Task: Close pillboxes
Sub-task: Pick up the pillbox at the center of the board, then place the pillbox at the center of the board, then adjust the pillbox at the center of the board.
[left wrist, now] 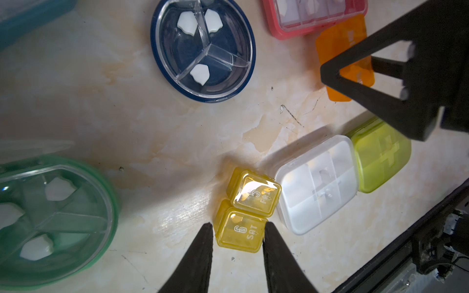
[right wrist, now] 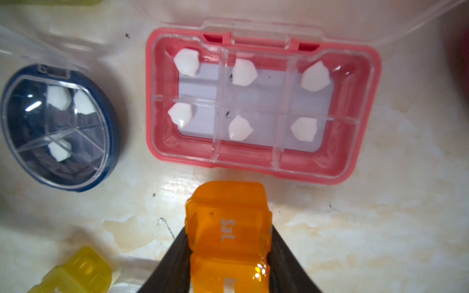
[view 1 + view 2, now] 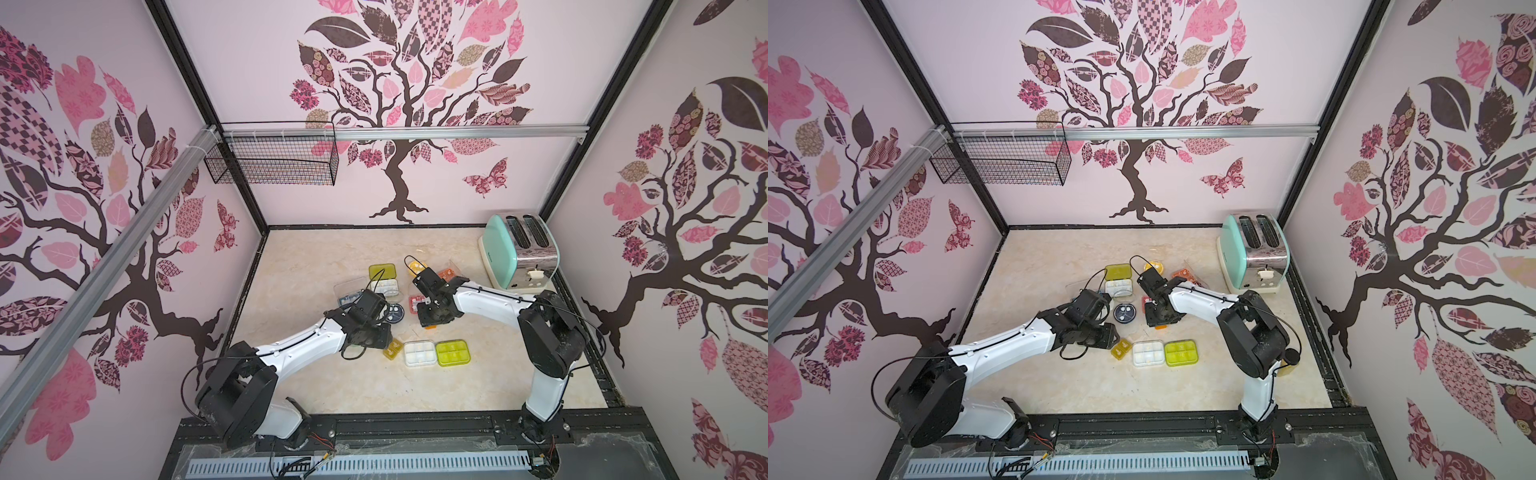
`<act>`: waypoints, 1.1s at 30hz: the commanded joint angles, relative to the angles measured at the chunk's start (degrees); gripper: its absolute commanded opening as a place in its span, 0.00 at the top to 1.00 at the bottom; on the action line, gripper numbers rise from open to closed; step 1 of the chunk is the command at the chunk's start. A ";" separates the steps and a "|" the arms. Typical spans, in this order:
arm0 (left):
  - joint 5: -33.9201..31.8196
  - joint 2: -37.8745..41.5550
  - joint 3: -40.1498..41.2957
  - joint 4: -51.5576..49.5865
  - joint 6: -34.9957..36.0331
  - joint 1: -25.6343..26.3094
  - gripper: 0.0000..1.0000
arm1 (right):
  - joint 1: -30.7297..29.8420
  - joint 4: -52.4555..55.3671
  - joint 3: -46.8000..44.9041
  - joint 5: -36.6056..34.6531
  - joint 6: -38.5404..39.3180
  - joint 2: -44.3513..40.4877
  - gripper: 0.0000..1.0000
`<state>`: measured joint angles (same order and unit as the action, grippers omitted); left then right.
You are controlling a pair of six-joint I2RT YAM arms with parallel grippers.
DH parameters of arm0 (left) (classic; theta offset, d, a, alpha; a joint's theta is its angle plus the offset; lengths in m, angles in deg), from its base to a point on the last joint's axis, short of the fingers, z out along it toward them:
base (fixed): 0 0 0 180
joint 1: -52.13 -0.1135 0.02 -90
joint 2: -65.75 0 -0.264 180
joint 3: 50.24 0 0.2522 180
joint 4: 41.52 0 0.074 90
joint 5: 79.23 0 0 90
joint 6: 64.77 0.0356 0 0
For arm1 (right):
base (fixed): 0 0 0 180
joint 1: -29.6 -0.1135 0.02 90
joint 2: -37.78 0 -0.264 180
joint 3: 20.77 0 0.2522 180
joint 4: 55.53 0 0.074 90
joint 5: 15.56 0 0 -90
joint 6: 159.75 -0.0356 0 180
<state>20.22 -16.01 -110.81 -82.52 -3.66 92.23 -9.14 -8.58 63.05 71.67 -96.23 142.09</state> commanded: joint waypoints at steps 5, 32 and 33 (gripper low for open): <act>0.90 -1.84 -1.12 2.34 -1.35 -0.79 0.63 | 3.64 3.33 -5.92 -2.40 1.50 -9.04 0.56; 3.99 -3.43 3.79 7.07 -5.09 -0.77 0.65 | 9.98 4.77 -30.28 -0.60 -1.55 -26.12 0.55; 4.20 -3.20 4.14 7.34 -5.35 -0.79 0.66 | 10.03 4.94 -30.54 -0.82 -1.56 -26.64 0.55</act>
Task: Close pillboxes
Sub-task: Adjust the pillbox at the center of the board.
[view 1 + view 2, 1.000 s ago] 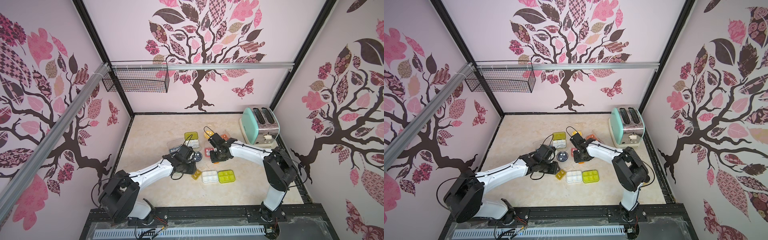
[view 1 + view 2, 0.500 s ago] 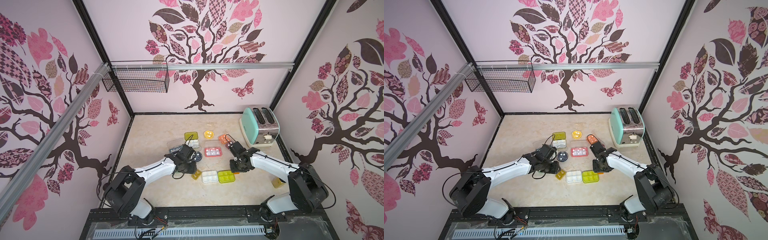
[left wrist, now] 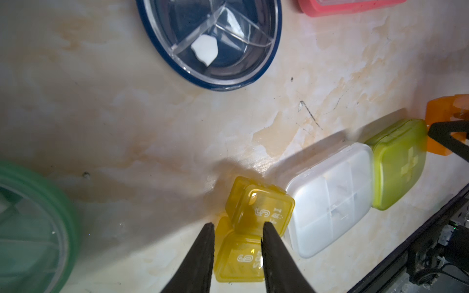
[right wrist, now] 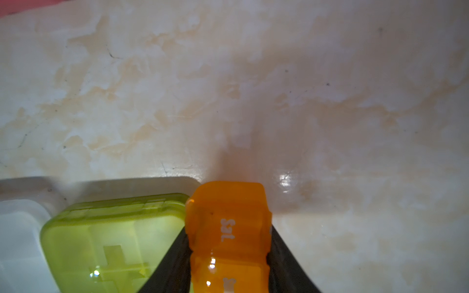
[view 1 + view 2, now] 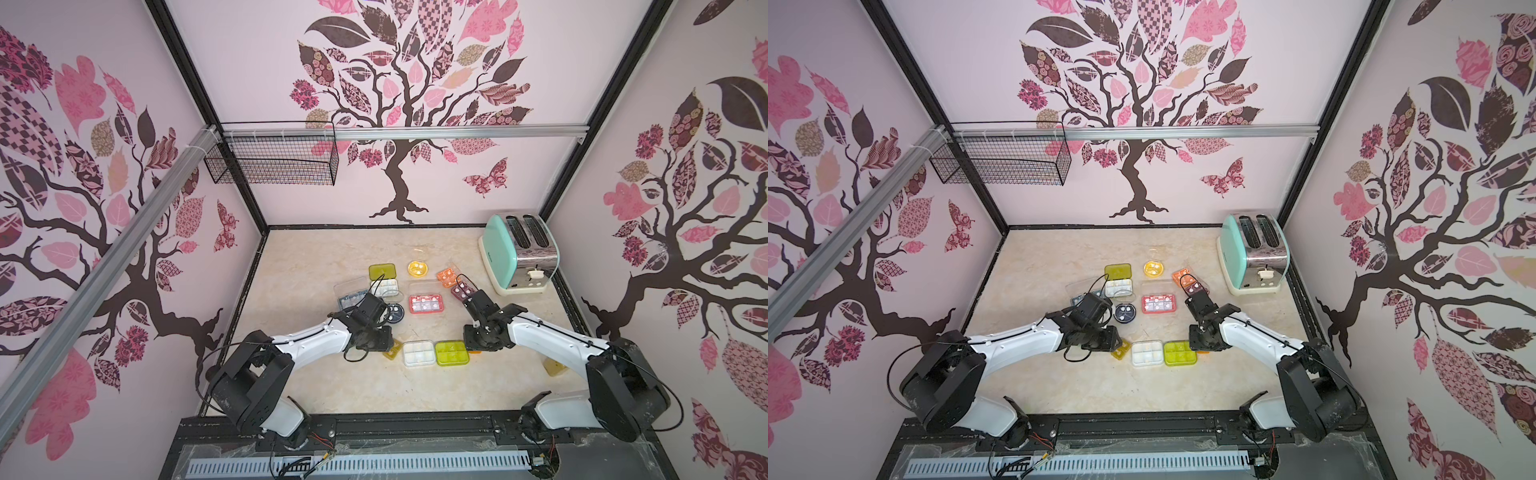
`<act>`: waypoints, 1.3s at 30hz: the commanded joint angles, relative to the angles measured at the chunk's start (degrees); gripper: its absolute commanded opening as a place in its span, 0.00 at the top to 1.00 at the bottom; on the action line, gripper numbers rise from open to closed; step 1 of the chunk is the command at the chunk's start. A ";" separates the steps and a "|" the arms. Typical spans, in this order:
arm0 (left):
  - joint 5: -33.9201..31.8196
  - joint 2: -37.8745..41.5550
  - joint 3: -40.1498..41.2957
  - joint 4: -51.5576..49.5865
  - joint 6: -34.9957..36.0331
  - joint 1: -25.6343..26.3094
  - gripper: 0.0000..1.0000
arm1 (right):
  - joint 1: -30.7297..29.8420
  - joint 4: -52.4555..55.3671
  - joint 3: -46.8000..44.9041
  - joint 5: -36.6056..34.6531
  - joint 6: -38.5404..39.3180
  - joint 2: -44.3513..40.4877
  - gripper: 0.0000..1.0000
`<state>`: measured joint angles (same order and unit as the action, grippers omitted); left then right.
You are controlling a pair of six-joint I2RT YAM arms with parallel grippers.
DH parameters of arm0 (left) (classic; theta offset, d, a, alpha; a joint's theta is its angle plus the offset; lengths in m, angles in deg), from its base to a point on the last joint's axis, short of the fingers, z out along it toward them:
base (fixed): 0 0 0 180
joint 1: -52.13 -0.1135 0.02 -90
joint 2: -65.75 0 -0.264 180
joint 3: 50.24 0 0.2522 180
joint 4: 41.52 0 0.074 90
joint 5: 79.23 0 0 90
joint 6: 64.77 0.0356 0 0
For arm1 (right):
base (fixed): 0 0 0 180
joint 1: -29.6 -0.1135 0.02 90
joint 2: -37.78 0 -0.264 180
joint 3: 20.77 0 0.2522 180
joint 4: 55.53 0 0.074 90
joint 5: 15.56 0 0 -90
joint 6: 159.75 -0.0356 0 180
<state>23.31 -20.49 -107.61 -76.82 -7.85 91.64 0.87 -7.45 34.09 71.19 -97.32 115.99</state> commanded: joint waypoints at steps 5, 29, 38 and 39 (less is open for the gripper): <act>2.53 1.72 2.12 2.89 -2.55 -0.08 0.67 | 0.17 3.73 -2.16 0.19 -0.85 -2.40 0.55; 1.51 5.65 3.89 1.59 -6.80 4.27 0.69 | 0.87 2.92 -2.34 2.61 -1.56 -3.06 0.36; -2.65 9.48 -1.14 -7.15 -3.84 4.01 0.67 | 1.13 6.21 0.57 0.58 -1.00 -5.41 0.29; -3.37 10.33 -1.75 -8.27 -3.60 3.77 0.67 | 1.22 6.56 1.24 0.11 -0.72 -5.61 0.28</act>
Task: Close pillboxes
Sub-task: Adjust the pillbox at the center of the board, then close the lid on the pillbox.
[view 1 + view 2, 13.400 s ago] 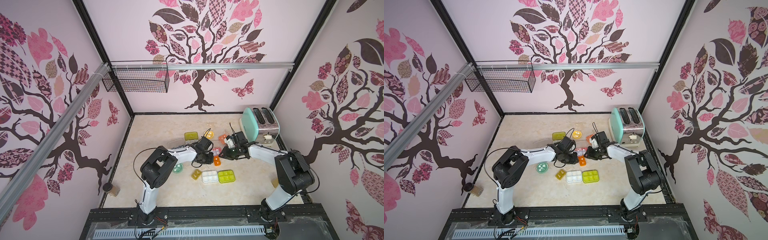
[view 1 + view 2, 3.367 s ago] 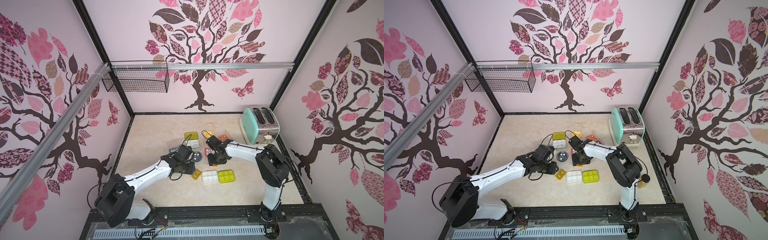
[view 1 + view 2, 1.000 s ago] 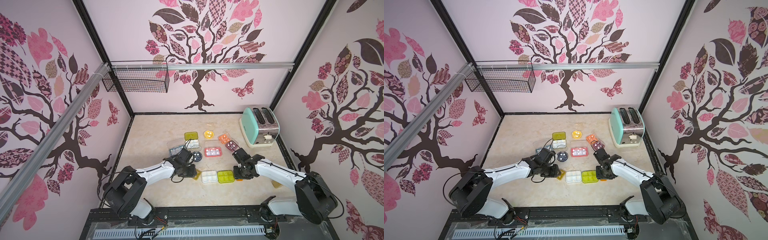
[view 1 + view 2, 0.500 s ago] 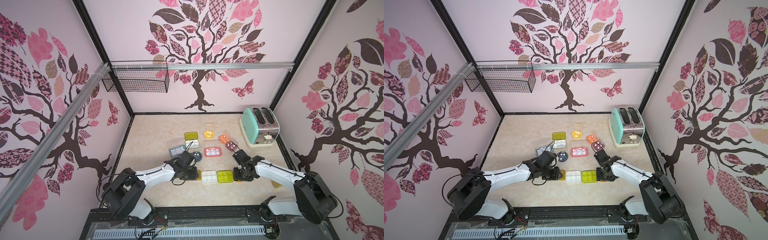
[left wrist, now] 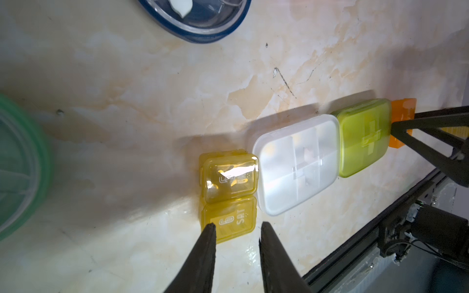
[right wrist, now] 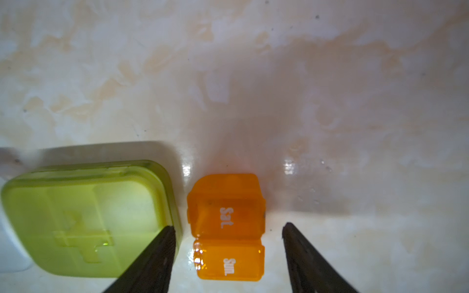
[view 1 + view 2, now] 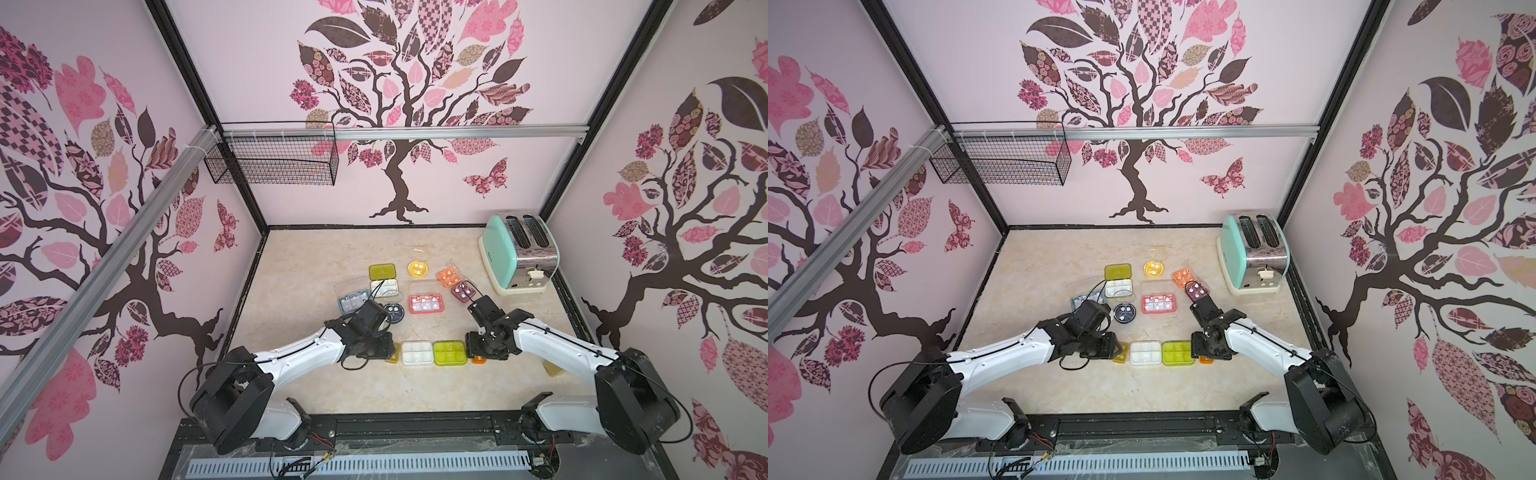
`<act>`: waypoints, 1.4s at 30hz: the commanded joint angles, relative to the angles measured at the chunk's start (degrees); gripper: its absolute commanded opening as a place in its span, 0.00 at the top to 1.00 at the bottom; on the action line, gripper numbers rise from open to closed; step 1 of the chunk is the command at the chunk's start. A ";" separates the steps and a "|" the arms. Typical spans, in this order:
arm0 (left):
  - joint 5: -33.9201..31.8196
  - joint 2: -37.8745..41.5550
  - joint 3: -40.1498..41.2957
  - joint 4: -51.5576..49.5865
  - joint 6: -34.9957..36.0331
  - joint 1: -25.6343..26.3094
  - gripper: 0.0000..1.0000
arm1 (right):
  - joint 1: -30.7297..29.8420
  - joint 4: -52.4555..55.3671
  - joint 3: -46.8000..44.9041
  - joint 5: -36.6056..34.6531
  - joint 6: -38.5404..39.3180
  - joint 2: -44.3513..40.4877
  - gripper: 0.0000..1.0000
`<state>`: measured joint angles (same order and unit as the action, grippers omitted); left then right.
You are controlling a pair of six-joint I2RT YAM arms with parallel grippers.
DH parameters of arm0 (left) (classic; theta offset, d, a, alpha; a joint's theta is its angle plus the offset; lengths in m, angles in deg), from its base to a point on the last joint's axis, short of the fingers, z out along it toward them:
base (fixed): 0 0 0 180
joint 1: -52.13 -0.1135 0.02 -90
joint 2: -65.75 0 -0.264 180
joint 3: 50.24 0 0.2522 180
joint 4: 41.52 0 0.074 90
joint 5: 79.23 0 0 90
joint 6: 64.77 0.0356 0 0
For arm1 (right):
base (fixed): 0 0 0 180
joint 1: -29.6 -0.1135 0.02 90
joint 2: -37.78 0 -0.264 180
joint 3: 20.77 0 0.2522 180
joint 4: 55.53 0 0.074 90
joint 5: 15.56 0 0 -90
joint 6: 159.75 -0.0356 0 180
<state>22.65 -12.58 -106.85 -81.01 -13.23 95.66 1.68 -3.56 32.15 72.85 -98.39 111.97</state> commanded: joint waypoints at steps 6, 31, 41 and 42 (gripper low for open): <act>-5.29 8.33 -3.94 -10.13 2.31 -4.54 0.66 | 0.41 1.24 7.23 -0.69 3.35 0.07 0.23; 3.24 20.80 14.85 1.41 -6.10 -31.82 0.65 | -14.04 -17.14 29.50 10.33 11.85 14.45 0.40; 6.35 17.01 19.55 6.45 -5.54 -31.77 0.67 | -19.85 -20.18 41.10 14.09 14.09 26.22 0.38; 7.08 15.99 19.85 7.15 -5.27 -31.81 0.67 | -20.46 -19.26 42.99 14.00 14.72 27.80 0.36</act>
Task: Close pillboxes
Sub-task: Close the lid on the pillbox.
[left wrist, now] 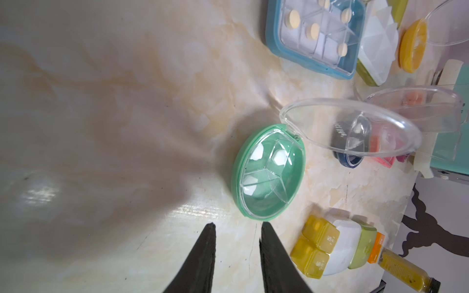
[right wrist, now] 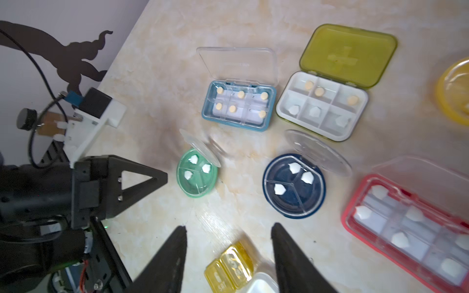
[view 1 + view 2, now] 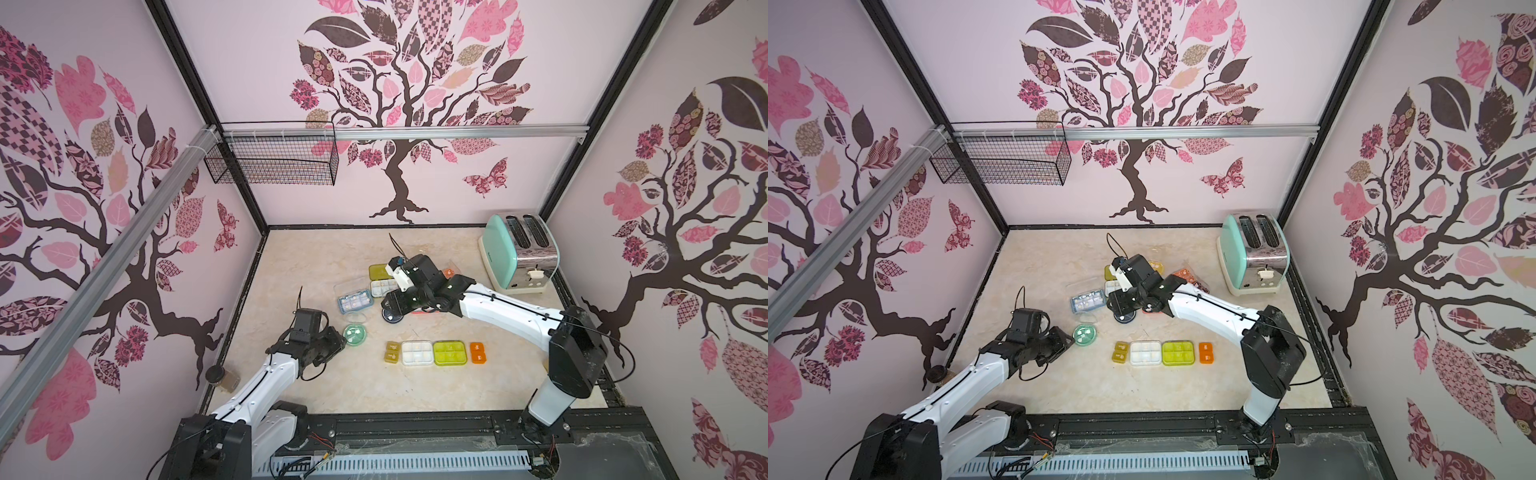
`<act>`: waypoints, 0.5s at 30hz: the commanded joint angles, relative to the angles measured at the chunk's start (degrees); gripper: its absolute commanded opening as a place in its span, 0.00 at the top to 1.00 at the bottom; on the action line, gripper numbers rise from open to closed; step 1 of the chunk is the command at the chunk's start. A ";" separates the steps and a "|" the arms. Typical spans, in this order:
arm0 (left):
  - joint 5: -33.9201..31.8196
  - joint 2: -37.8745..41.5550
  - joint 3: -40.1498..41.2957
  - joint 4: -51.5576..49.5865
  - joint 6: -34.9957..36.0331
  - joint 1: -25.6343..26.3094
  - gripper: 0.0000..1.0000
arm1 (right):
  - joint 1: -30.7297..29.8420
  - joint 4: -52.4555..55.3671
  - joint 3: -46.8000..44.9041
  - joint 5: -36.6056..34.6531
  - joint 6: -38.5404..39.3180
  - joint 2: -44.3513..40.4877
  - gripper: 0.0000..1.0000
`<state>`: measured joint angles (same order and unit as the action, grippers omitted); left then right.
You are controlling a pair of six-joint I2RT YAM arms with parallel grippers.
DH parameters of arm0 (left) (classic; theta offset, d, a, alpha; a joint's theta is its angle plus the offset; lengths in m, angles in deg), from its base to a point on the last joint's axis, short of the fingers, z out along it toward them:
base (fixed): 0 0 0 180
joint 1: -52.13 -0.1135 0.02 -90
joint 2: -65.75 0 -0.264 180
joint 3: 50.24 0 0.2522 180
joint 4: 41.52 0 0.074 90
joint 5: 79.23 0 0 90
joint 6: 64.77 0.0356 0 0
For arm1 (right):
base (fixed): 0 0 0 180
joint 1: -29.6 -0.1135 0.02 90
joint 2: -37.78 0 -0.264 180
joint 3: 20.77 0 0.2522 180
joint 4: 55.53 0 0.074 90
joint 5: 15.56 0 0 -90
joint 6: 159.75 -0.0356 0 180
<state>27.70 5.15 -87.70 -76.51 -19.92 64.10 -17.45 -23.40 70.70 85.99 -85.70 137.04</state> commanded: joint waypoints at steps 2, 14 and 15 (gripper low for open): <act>3.29 -3.53 1.41 4.41 1.55 -0.12 0.67 | -2.28 1.06 6.65 0.60 2.86 4.85 0.34; 4.28 -7.80 1.25 7.31 2.99 0.34 0.68 | -2.96 -5.71 13.17 5.19 0.40 14.42 0.44; 4.17 -7.98 1.29 7.35 3.11 0.33 0.68 | -2.96 -6.12 13.45 5.32 0.22 15.00 0.44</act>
<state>32.27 -2.00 -86.28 -69.80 -18.24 64.18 -20.36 -27.18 81.90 89.60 -84.54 150.55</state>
